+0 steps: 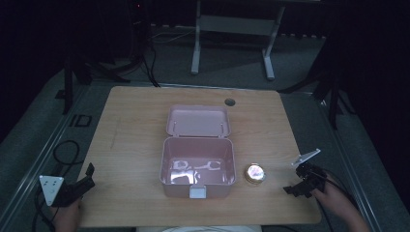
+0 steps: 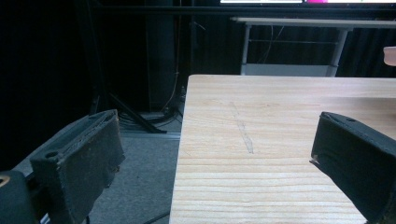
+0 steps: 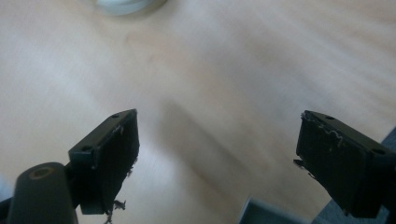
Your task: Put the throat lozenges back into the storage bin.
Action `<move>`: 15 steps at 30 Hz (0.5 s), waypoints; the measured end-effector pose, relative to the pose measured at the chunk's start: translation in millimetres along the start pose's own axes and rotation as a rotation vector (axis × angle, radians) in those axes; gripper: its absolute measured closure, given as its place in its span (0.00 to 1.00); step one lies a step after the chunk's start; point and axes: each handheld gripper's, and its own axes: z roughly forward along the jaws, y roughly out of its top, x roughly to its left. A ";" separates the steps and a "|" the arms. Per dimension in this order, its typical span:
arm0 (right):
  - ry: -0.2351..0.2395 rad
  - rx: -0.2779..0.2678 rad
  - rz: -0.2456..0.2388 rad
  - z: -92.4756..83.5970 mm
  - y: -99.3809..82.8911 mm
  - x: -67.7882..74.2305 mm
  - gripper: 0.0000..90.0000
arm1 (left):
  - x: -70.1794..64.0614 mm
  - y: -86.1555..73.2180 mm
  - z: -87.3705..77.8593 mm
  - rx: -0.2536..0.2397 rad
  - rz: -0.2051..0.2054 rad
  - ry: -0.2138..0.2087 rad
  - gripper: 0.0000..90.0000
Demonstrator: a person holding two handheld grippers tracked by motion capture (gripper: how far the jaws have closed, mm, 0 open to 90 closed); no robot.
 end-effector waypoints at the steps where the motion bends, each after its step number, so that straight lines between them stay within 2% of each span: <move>1: 0.008 0.032 -0.011 -0.8 0.7 0.1 0.14 | 0.0 0.0 0.0 -0.001 -0.001 0.000 0.03; 3: 0.018 0.081 -0.028 -2.5 2.3 -0.2 0.14 | 0.0 0.0 -0.1 0.000 0.000 -0.001 0.03; 6: 0.030 0.118 -0.042 -4.3 3.9 -0.4 0.14 | 0.1 0.0 -0.1 -0.001 0.001 -0.002 0.03; 7: 0.044 0.180 -0.058 -4.7 5.4 0.4 0.15 | -0.2 0.0 0.1 0.000 0.003 -0.003 0.03; 9: 0.052 0.248 -0.085 -3.7 6.3 3.5 0.15 | -0.3 0.0 0.1 -0.001 0.003 -0.002 0.03; 10: 0.063 0.275 -0.097 -2.9 6.5 4.6 0.15 | -0.2 -0.1 0.1 -0.002 0.002 -0.003 0.03; 11: 0.063 0.275 -0.097 -2.9 6.5 4.6 0.15 | -0.2 -0.1 0.1 -0.002 0.002 -0.003 0.03; 12: 0.089 0.330 -0.101 -1.2 6.9 6.5 0.15 | 0.0 0.0 0.0 0.000 0.003 -0.003 0.03; 15: 0.099 0.406 -0.127 0.6 7.7 10.0 0.15 | 0.1 0.0 0.1 0.001 0.002 -0.004 0.03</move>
